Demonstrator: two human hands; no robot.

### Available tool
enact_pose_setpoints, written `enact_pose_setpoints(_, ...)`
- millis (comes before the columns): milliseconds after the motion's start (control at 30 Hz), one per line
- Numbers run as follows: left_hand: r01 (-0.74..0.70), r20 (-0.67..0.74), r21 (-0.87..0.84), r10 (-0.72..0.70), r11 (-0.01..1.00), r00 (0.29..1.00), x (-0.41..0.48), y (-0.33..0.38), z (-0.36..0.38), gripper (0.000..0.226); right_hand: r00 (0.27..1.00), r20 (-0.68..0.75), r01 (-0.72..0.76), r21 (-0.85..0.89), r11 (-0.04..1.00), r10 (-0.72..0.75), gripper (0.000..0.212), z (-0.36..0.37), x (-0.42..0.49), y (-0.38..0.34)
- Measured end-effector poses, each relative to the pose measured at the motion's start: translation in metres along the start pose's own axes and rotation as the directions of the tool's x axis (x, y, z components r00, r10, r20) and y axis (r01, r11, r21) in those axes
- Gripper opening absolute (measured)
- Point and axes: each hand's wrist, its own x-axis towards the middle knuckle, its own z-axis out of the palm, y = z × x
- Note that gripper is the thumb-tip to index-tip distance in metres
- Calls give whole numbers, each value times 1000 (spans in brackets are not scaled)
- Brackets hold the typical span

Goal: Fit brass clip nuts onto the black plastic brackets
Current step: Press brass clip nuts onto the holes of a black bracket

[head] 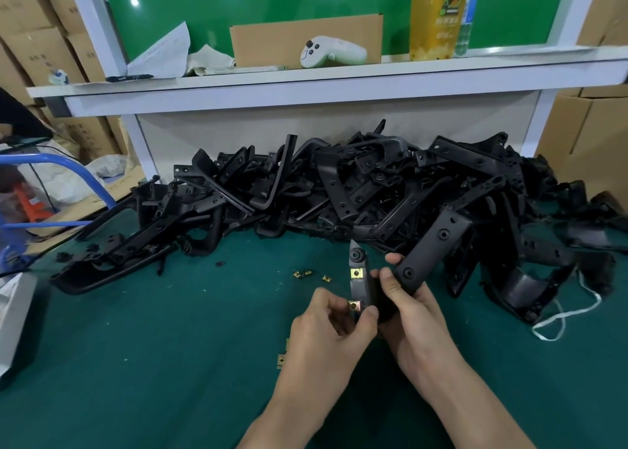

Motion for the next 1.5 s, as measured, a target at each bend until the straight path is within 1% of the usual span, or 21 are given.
enact_pose_setpoints(433,-2,1,-26,2,1000,1000,-1,2,0,24,1000,10,-17,12,1000,17,20,1,-1,-1)
enact_pose_setpoints(733,-15,-3,-31,15,999,1000,-1,1,-1,27,999,2,-36,11,999,36,18,3,-1,-1)
enact_pose_setpoints(867,-28,-11,-19,28,999,1000,-1,0,-2,38,998,-9,-57,22,998,57,17,4,-2,-1)
enact_pose_setpoints(1000,-39,-25,-13,38,999,999,0,0,-4,34,996,-1,-85,21,996,85,16,5,-3,-1)
enact_pose_setpoints(1100,-84,-68,44,86,996,994,1,-2,-6,32,993,33,-115,45,992,113,24,6,-3,0)
enact_pose_setpoints(1233,-212,-197,125,234,969,952,2,0,-10,20,983,107,-157,74,985,149,31,11,-5,3)
enact_pose_setpoints(1300,-220,-205,116,240,969,949,2,1,-11,18,978,130,-176,89,980,164,35,12,-5,5)
enact_pose_setpoints(1500,-250,-206,126,272,960,940,2,0,-12,17,977,132,-179,91,980,166,40,10,-3,6)
